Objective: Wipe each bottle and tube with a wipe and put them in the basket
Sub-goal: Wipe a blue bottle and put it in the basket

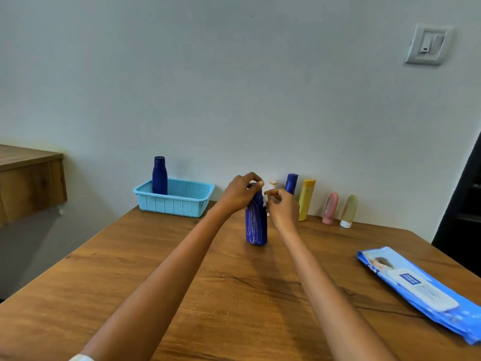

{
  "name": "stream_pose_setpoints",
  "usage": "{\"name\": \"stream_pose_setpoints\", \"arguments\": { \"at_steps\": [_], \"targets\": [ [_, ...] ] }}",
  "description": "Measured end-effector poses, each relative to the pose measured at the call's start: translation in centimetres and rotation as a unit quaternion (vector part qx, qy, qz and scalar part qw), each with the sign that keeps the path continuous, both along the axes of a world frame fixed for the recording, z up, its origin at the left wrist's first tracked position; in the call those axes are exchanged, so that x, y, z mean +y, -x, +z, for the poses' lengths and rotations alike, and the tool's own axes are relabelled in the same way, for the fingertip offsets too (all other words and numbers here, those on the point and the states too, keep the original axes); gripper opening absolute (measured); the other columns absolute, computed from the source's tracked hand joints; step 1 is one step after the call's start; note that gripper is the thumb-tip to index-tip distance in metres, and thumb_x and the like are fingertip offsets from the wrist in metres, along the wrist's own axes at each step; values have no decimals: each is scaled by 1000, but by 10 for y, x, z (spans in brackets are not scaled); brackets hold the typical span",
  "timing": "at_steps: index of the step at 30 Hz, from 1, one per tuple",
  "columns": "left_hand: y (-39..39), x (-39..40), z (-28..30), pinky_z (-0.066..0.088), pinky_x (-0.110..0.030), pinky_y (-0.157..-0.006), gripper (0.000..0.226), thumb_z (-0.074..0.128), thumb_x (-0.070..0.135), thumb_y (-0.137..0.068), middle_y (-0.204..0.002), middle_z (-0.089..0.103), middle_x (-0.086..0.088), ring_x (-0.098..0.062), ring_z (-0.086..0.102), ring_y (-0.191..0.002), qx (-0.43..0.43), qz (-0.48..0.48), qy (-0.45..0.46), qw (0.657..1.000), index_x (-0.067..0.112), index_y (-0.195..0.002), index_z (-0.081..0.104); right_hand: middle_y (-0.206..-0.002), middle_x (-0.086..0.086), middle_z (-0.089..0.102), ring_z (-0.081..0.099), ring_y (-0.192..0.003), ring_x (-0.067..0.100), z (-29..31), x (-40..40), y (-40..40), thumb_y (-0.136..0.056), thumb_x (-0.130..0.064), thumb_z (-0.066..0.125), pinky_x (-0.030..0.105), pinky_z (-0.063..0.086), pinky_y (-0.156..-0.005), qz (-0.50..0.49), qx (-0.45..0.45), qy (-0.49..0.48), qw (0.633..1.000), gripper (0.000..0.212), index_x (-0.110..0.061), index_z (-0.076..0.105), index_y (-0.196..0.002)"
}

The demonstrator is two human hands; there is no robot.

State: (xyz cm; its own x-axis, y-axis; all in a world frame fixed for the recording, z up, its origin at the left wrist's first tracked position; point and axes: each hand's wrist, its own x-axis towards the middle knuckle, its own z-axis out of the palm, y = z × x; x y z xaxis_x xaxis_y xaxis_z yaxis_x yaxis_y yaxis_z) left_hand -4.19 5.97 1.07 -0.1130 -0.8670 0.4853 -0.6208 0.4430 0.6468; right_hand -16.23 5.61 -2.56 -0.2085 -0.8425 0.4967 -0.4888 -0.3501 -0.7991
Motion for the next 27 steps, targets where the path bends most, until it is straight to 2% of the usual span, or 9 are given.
{"name": "stream_pose_setpoints", "arguments": {
  "at_steps": [2,4,6,8,11,16,21,24,27],
  "targets": [
    [-4,-1,5,44,-24,-78,33,39,15,-100,-125,56,-10,-19,55,-107,-28,-44,-32,998,7,-128,53,-99,6,67,60,-82,14,0,-1,3,-92,-7,54,18,46,-62,-15,-6,14,1000,13,-8,65,-100],
    [-11,-1,9,47,-28,-85,36,45,8,-97,-131,52,-7,-19,53,-112,-65,-69,-49,994,8,-132,51,-100,6,67,63,-86,16,0,-1,5,-91,-6,55,20,48,-65,-17,-18,22,999,13,-8,65,-100],
    [-15,-3,12,51,-23,-77,35,55,7,-92,-127,58,-7,-16,57,-101,-88,-67,-22,994,8,-127,56,-100,6,67,63,-85,16,0,0,5,-91,-6,56,22,50,-68,-14,-28,20,999,12,-8,64,-99],
    [-17,-4,12,47,-20,-75,34,62,11,-88,-121,63,-6,-12,58,-92,-89,-50,10,995,9,-122,60,-95,2,66,59,-77,8,3,0,4,-90,-6,56,14,45,-61,-8,-38,21,999,10,-12,64,-94],
    [-18,-5,7,44,-22,-83,37,64,15,-88,-115,65,-6,-15,60,-95,-73,-34,33,996,12,-124,59,-90,-4,63,58,-80,5,11,3,1,-89,-7,58,8,42,-60,16,-62,39,997,10,-14,66,-91],
    [-22,-3,2,57,-29,-77,27,66,14,-86,-99,64,-8,-21,67,-85,23,-44,15,999,7,-112,67,-94,2,69,62,-85,8,12,8,-11,-89,-17,61,14,49,-70,69,-108,70,989,14,-11,68,-99],
    [-27,-7,1,58,-37,-80,30,69,17,-84,-95,70,-17,-27,70,-84,68,-24,-42,997,1,-110,67,-90,3,70,64,-86,11,-2,8,-11,-87,-23,64,21,51,-76,87,-96,79,988,19,-8,70,-98],
    [-27,-8,0,58,-32,-76,29,69,14,-84,-96,70,-17,-27,69,-84,87,-21,-51,995,2,-110,67,-93,-1,69,63,-86,6,-7,5,-7,-87,-19,65,26,54,-81,84,-126,46,987,15,-10,68,-99],
    [-27,-8,-2,58,-27,-70,28,68,13,-84,-96,69,-15,-23,68,-78,98,-26,-52,993,2,-110,66,-100,-4,66,60,-91,3,2,4,-8,-85,-13,67,20,51,-81,100,-152,70,981,19,-17,64,-104]
  ]
}}
